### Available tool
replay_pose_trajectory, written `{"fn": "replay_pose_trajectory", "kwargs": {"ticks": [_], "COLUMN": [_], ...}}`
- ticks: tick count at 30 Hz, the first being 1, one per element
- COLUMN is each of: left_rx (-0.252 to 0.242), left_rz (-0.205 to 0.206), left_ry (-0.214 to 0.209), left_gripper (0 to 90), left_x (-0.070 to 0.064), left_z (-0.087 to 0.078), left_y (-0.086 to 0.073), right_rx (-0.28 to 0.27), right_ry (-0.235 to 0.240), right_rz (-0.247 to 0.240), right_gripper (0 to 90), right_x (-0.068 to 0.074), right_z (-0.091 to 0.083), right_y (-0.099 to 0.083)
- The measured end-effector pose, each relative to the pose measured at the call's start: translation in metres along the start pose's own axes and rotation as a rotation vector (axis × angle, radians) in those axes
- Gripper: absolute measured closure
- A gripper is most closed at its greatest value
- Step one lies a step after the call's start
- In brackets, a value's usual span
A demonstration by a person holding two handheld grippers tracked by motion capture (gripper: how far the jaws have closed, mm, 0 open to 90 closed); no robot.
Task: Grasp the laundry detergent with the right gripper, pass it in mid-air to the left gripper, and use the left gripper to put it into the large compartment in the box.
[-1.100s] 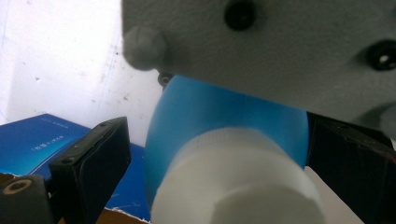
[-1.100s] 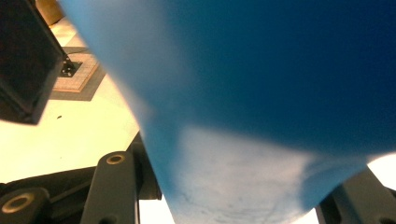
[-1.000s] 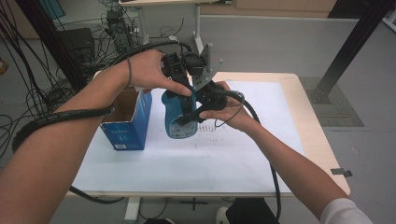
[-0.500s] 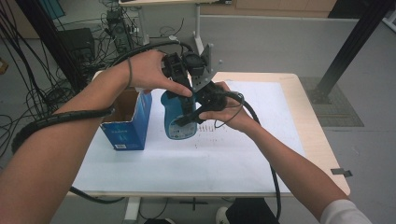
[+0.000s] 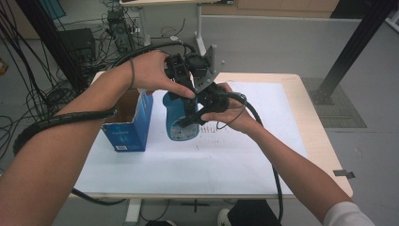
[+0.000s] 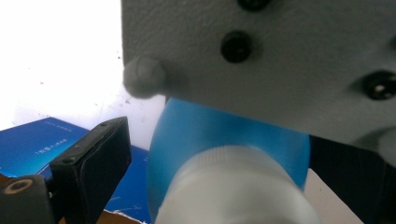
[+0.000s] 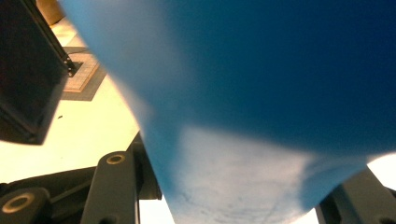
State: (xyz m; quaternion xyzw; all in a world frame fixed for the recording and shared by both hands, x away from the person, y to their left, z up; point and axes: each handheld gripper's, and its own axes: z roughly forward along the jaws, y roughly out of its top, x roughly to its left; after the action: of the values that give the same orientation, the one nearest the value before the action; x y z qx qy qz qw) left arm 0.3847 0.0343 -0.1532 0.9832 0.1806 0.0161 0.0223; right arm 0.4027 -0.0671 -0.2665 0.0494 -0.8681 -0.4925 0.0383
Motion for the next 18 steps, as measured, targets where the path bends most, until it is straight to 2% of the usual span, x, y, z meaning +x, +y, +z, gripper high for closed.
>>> {"fn": "replay_pose_trajectory", "kwargs": {"ticks": [7, 18], "left_rx": [-0.008, -0.005], "left_rz": [-0.008, 0.001], "left_ry": [0.000, -0.001], "left_gripper": [6.8, 6.8], "left_x": [0.0004, 0.0008], "left_z": [0.0000, -0.0014], "left_y": [-0.0016, -0.0018], "right_rx": [-0.003, -0.006], "right_ry": [-0.004, -0.004], "right_rz": [-0.001, 0.000], "right_gripper": [44.5, 44.5], "right_x": [-0.0004, -0.0011], "right_z": [0.0009, 0.0019], "right_y": [-0.0016, -0.0013]}}
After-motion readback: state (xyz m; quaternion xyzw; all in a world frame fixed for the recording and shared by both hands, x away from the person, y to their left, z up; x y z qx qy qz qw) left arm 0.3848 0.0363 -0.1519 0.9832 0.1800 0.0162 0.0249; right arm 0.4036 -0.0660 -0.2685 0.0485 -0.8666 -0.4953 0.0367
